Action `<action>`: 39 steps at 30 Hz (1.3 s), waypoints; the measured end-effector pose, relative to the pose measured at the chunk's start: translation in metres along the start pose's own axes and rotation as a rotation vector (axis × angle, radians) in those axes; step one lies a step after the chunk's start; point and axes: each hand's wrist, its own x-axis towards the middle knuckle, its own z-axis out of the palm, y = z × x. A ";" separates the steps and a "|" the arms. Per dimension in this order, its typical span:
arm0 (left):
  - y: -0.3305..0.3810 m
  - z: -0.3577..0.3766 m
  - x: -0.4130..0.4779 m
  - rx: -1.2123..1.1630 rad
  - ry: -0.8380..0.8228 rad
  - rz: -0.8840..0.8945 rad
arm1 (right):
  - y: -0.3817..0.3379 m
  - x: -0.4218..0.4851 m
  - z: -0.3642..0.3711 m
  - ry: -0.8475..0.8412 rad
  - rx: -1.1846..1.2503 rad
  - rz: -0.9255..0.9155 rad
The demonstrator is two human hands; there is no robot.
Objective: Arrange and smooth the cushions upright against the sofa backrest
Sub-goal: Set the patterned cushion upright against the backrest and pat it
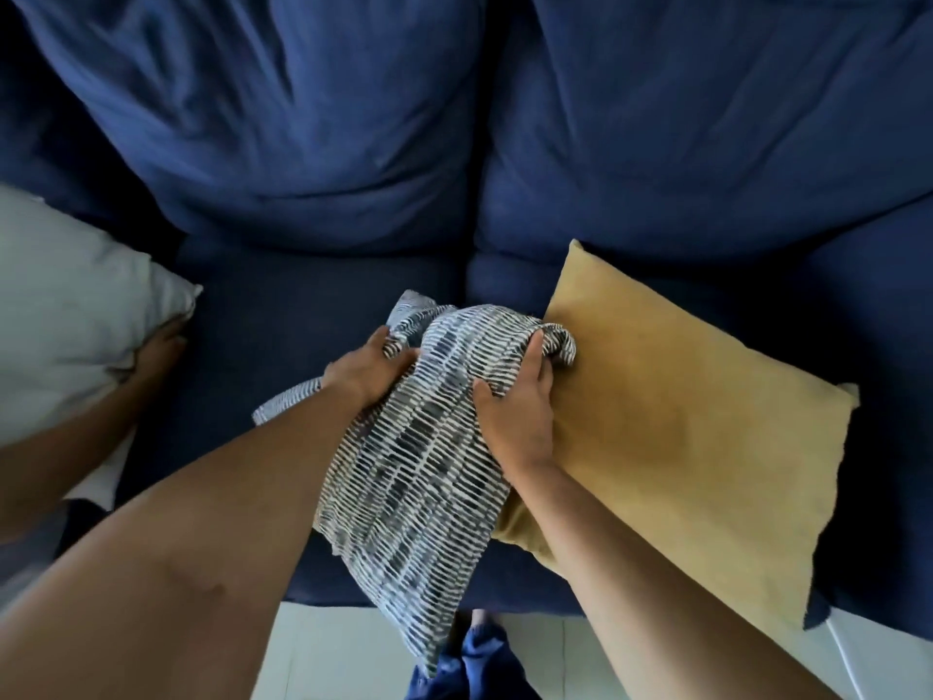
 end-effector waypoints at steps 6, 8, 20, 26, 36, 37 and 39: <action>-0.013 -0.029 -0.028 -0.438 0.147 -0.117 | -0.023 0.003 -0.017 -0.030 0.038 -0.100; -0.023 -0.046 -0.034 -0.608 0.216 -0.154 | -0.034 0.007 -0.021 -0.042 0.059 -0.153; -0.020 -0.160 -0.005 -0.896 0.959 0.052 | -0.169 0.100 -0.006 0.104 0.143 -0.612; -0.032 -0.168 0.038 -0.929 1.026 0.044 | -0.175 0.156 0.035 0.138 0.111 -0.675; -0.050 -0.193 0.086 -0.923 0.949 -0.060 | -0.165 0.178 0.053 0.157 0.488 -0.385; -0.049 -0.204 0.091 -0.953 0.919 -0.036 | -0.171 0.182 0.052 0.174 0.541 -0.342; -0.045 -0.221 0.100 -1.048 0.821 0.035 | -0.184 0.187 0.049 0.175 0.609 -0.266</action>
